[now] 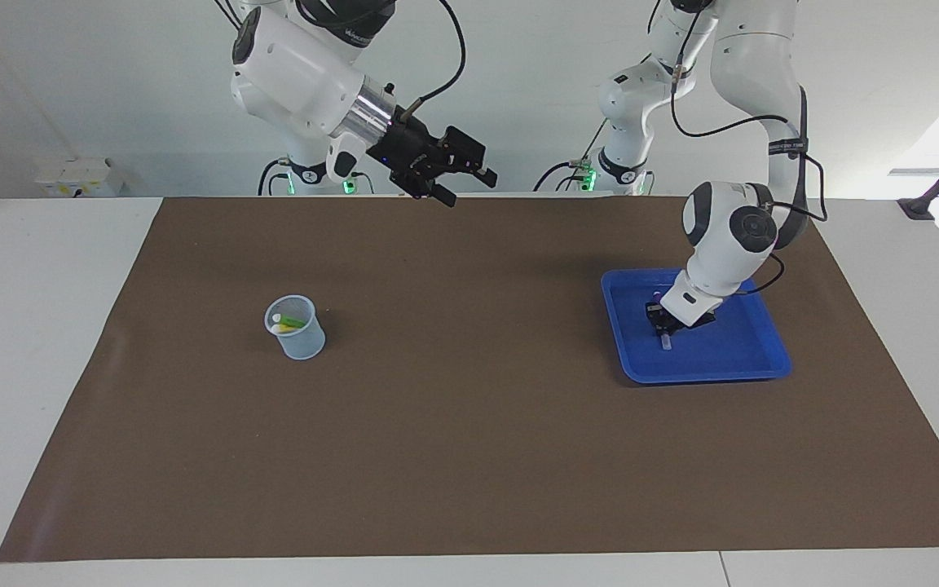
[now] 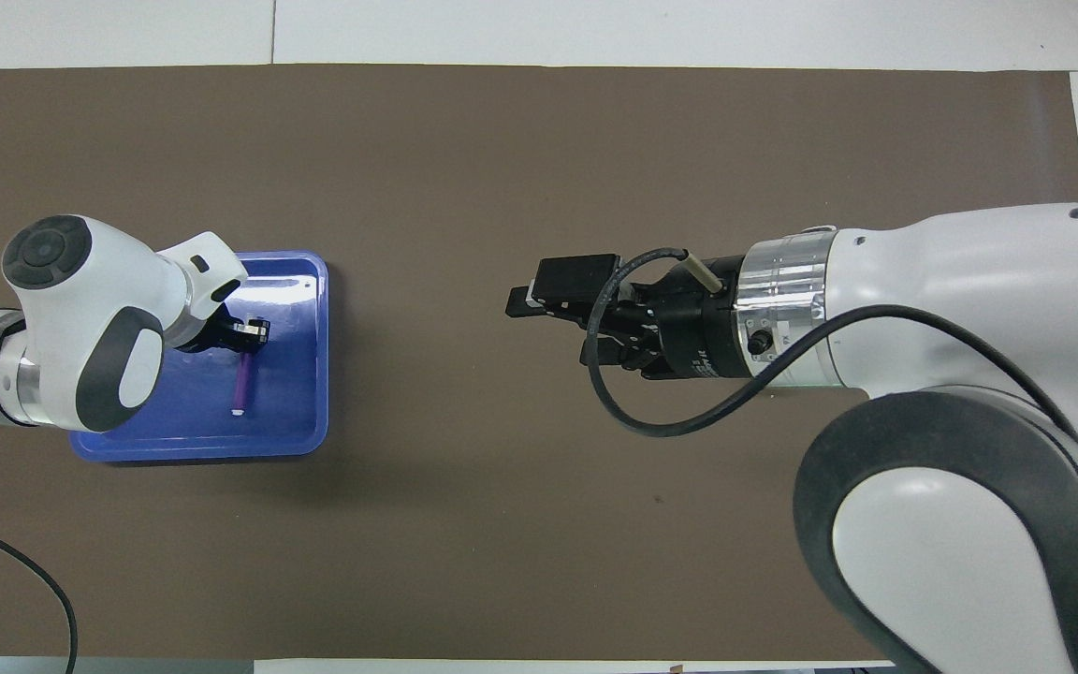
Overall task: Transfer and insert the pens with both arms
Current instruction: 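Grasp the purple pen with the left gripper while the right gripper withdraws, then lift the purple pen toward the right gripper and grasp its tip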
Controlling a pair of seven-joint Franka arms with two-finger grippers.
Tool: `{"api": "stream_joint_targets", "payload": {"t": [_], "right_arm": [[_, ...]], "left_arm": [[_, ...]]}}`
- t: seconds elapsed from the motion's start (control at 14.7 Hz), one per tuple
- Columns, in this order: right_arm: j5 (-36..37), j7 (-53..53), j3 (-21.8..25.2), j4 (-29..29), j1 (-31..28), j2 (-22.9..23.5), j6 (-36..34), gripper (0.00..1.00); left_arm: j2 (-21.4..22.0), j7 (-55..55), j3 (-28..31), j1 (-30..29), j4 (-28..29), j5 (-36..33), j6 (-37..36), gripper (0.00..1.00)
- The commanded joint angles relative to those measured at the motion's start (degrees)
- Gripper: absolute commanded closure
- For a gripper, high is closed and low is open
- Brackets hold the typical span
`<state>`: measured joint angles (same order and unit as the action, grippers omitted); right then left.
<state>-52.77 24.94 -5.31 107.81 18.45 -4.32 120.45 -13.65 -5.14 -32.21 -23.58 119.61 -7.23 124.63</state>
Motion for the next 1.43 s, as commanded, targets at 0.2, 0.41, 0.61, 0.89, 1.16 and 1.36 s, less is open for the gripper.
{"api": "stream_joint_targets", "payload": {"t": [0.2, 0.41, 0.61, 0.89, 1.16, 1.36], "right_arm": [[-4.3, -1.6, 0.1, 5.7, -0.3, -3.6, 3.7, 0.0], [-4.2, -2.4, 0.1, 6.4, -0.1, -3.9, 3.9, 0.0], [-4.2, -6.5, 0.0, 9.0, -0.1, -5.1, 6.0, 0.0], [-4.3, -10.1, -0.1, 12.2, 3.2, -6.2, 10.7, 0.0], [-4.3, -9.3, -0.2, 15.1, 5.6, -7.1, 17.1, 0.0], [-4.2, -7.0, -1.3, 15.0, 5.8, -7.0, 18.2, 0.0]], "left_arm": [[-2.0, -9.5, -0.7, 0.6, -14.9, 8.1, -18.1, 1.0], [-1.2, -23.4, -1.9, 1.3, -19.7, 14.9, -25.3, 1.0], [-1.2, -41.6, -5.9, 1.2, -22.8, 21.8, -28.6, 1.0], [1.3, -61.4, -8.9, 0.6, -22.6, 34.3, -27.5, 1.0], [5.0, -73.0, -9.0, 0.6, -19.2, 45.6, -24.6, 1.0], [10.9, -74.7, -9.0, 1.8, -13.2, 52.4, -19.0, 1.0]]}}
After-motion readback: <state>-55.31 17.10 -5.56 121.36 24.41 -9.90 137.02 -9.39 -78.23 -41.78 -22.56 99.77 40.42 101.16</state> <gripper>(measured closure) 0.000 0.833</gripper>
